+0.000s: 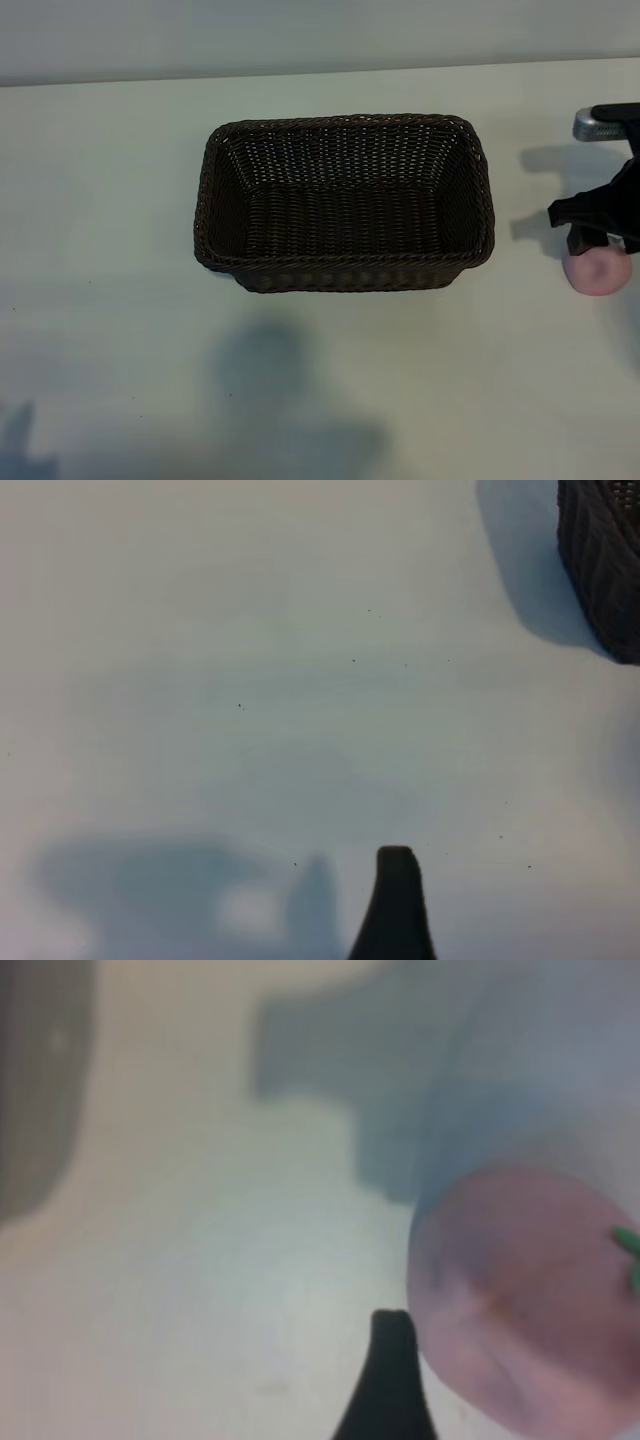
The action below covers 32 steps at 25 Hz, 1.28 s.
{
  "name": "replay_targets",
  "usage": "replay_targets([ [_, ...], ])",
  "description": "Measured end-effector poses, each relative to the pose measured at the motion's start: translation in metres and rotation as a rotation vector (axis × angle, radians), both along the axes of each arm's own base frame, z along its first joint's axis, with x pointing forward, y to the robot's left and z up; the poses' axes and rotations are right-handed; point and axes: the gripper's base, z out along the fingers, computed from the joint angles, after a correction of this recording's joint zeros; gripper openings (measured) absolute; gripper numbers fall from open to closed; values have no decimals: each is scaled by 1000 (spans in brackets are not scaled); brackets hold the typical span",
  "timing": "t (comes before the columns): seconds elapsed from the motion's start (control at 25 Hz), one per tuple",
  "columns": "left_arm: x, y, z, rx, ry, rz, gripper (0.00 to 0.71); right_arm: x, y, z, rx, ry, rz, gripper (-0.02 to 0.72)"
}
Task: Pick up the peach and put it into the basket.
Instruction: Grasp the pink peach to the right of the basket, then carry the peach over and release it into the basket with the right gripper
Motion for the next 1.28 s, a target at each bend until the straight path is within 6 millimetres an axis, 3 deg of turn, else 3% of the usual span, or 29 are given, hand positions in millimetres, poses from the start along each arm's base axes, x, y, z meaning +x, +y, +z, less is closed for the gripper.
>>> replay_targets([
  [0.28, 0, 0, 0, 0, 0, 0, 593, 3, -1, -14, -14, 17, 8, 504],
  [0.44, 0, 0, 0, 0, 0, 0, 593, 5, -2, -28, -14, 52, 0, 377],
  [0.64, 0, 0, 0, 0, 0, 0, 593, 5, -2, -31, -11, 62, -11, 115],
  [0.72, 0, 0, 0, 0, 0, 0, 593, 5, -2, -31, -10, 62, -14, 62],
  [0.88, 0, 0, 0, 0, 0, 0, 593, 6, -2, -29, -8, 59, -16, 40],
  [1.08, 0, 0, 0, 0, 0, 0, 593, 2, -1, -7, -9, 15, -14, 39],
  [1.28, 0, 0, 0, 0, 0, 0, 593, -6, 0, 47, -4, -75, -7, 39],
])
